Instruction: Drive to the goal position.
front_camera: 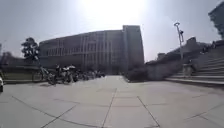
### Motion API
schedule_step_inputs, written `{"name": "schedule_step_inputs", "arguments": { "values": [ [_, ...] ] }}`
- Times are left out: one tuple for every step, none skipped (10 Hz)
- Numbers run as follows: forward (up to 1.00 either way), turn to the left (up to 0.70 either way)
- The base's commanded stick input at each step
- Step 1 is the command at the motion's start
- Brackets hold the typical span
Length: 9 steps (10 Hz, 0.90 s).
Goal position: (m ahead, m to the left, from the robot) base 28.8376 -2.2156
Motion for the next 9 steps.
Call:
{"name": "schedule_step_inputs", "arguments": {
  "values": [
    [1.0, 0.0],
    [1.0, 0.0],
    [1.0, 0.0],
    [1.0, 0.0],
    [1.0, -0.01],
    [1.0, -0.03],
    [1.0, -0.06],
    [1.0, -0.12],
    [1.0, -0.18]
  ]
}}
